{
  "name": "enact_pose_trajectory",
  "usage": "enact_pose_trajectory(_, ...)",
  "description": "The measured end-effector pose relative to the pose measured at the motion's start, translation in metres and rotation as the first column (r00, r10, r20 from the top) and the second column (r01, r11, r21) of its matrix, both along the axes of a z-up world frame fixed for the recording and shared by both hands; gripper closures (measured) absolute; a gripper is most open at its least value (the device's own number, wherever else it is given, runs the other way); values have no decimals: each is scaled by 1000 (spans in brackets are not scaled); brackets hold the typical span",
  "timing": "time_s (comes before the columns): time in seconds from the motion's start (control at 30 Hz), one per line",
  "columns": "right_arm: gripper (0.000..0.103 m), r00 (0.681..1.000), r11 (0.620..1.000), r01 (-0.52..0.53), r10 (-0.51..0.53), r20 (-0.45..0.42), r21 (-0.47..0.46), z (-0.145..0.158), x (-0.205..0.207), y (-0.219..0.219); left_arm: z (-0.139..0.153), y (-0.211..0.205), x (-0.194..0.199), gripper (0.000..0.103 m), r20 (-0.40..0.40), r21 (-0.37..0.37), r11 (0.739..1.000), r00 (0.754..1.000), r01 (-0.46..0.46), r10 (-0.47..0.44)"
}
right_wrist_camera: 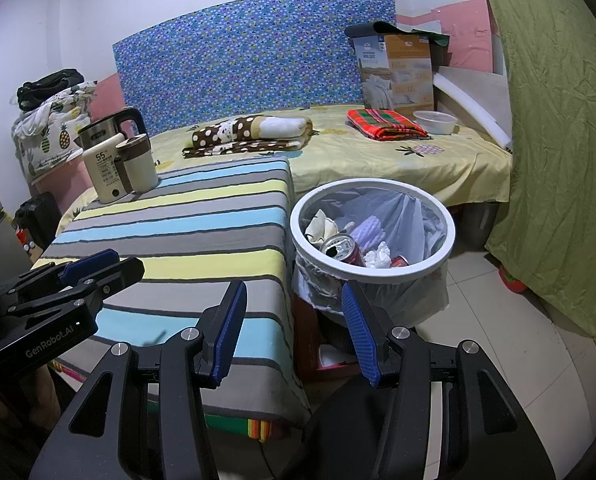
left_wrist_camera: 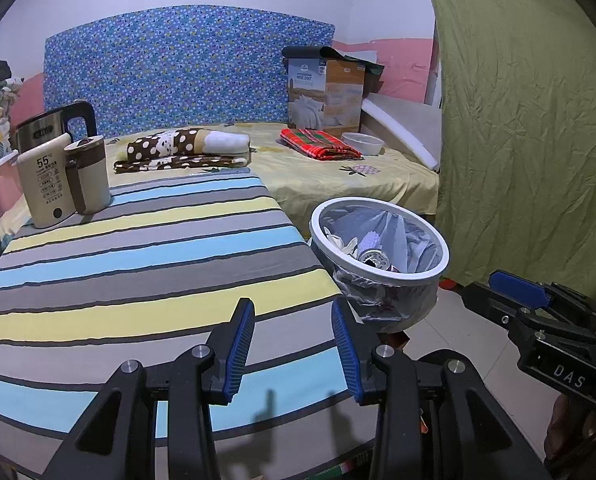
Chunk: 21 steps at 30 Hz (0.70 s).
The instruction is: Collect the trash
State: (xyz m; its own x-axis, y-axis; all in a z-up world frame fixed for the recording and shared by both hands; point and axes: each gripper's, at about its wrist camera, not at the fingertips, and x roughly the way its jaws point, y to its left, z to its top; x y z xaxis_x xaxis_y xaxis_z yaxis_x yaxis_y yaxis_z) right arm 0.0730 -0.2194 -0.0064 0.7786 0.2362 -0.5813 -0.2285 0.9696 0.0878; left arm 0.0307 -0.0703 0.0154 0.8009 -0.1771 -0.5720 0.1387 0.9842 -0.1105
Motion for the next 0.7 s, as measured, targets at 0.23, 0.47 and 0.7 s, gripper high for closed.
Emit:
enact_pose_trajectory(0.23, 51, 1000, 1000, 0, 0, 1, 0, 0, 0, 1, 0, -1, 0, 63, 4, 5, 1000, 1000, -4, 4)
enact_pose_trajectory(0.47, 51, 1000, 1000, -2, 2, 1, -1, 0, 0, 1, 1, -2, 0, 63, 5, 4, 1000, 1000, -2, 2)
enact_pose_trajectory(0.7, 51, 1000, 1000, -2, 2, 1, -1, 0, 0, 1, 2, -4, -1, 63, 6, 5, 1000, 1000, 1, -1)
